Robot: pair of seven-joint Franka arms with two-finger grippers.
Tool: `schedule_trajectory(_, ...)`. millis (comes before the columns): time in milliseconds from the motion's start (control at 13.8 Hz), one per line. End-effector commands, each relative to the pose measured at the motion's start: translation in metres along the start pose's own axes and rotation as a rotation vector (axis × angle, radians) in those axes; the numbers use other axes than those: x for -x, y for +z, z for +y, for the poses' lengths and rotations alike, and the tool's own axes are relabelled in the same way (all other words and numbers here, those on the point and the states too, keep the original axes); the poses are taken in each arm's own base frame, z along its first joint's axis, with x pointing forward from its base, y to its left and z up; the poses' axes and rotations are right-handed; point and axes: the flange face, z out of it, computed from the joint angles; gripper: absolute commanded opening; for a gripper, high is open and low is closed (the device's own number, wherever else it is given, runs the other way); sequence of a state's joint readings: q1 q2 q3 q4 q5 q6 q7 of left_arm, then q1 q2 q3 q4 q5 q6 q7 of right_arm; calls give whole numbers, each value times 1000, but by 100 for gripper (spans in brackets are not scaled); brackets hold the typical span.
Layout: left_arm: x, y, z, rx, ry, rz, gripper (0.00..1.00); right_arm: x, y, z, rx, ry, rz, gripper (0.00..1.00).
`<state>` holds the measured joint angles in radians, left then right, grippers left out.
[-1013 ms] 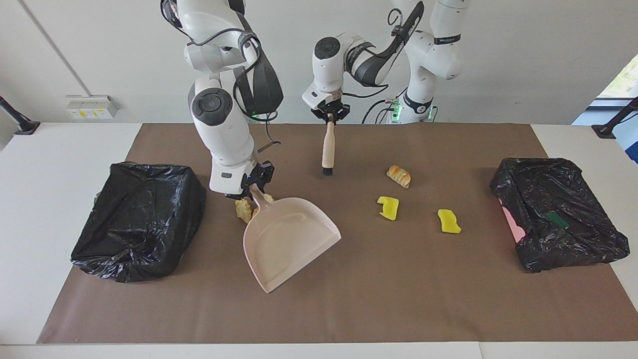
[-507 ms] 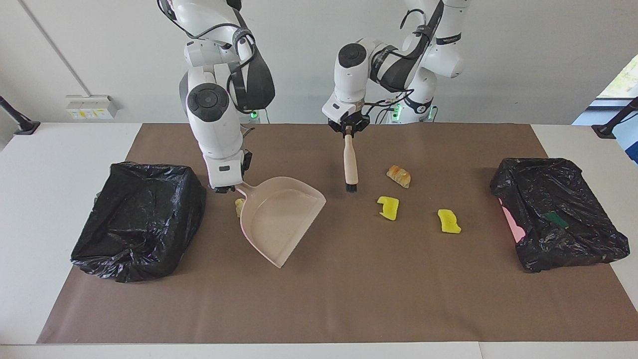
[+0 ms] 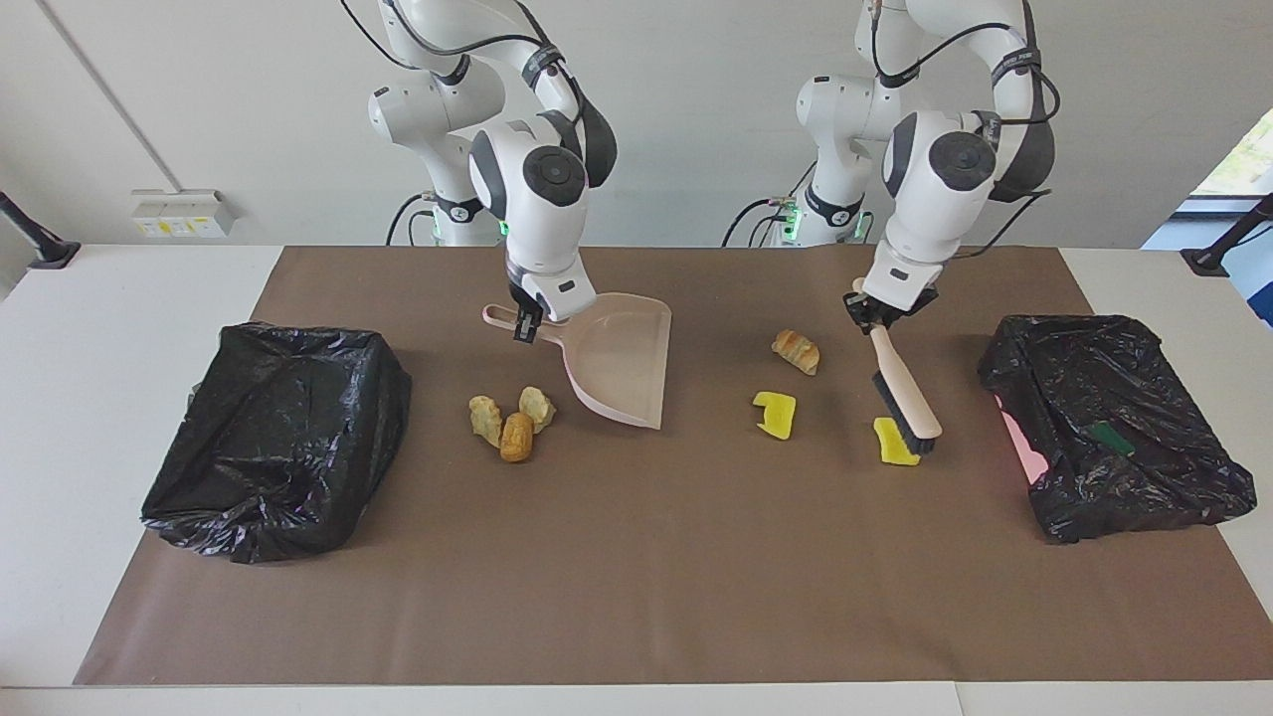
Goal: Sweep and dump trash in bin
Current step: 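Lower the dustpan with the right gripper while the left gripper lowers the brush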
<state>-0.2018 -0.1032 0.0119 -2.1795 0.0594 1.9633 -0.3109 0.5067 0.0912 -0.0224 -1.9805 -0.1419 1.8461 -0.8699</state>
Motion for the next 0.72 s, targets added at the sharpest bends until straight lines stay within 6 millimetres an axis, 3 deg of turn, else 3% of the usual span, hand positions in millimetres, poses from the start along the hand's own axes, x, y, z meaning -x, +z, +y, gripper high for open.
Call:
schedule_trajectory(0,-16,22,-17,-40,17,15,0,-13,7,-13,27,-1,-16,0)
schedule_trajectory(145,-32,41,-32,-66,12,24,0,-26,15,-15,48,39,-2,0)
schedule_trajectory(362,-54,68,-58,-87,34,36,0,-62,34,-22,64,69,-3,0)
schedule_trajectory(507,-60,70,-67,-93,65,50,0,-70,32,-20,73,70,5,0)
schedule_trajectory(651,-57,71,-60,-99,127,34,0,-73,30,-22,74,69,7,0)
